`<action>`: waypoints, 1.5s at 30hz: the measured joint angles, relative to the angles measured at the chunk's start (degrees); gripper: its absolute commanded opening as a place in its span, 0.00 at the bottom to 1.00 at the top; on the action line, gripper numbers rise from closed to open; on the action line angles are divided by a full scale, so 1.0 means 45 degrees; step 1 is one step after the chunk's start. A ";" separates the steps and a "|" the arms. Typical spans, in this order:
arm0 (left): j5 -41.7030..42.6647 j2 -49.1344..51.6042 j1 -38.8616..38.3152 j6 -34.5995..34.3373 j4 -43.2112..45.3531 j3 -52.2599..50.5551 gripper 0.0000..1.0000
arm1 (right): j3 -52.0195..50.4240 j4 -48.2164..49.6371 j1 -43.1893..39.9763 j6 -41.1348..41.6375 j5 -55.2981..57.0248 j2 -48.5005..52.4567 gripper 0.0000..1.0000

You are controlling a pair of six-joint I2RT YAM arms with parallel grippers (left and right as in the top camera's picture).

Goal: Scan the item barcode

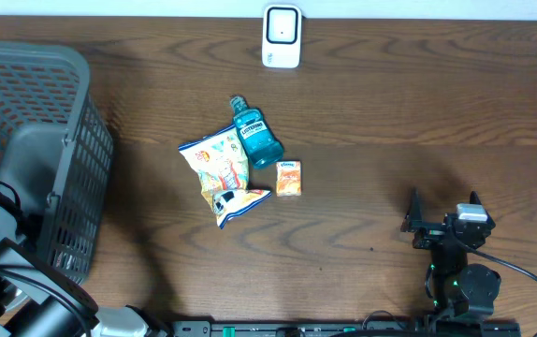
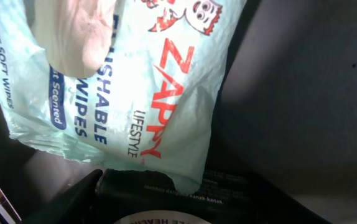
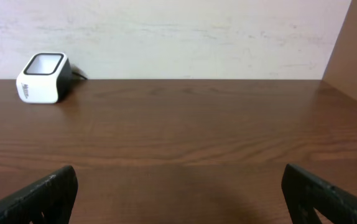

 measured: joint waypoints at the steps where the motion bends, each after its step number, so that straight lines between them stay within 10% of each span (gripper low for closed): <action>1: 0.0010 0.0005 0.0000 -0.0039 -0.0005 0.0015 0.62 | 0.0000 0.0000 0.0000 0.0000 0.0000 0.0000 0.99; 20: 0.2132 -0.1093 0.0024 -0.0136 -0.0617 0.2589 0.63 | 0.0000 0.0000 0.0000 0.0000 0.0000 0.0000 0.99; 27: 0.2127 -0.1370 0.0024 0.0068 -0.0840 0.2662 0.94 | 0.0000 0.0000 0.0000 -0.0005 0.0000 0.0000 0.99; 45: 0.2142 -0.0918 -0.0801 0.0058 -0.0398 0.2662 0.98 | 0.0000 0.0000 0.0000 0.0000 0.0000 0.0000 0.99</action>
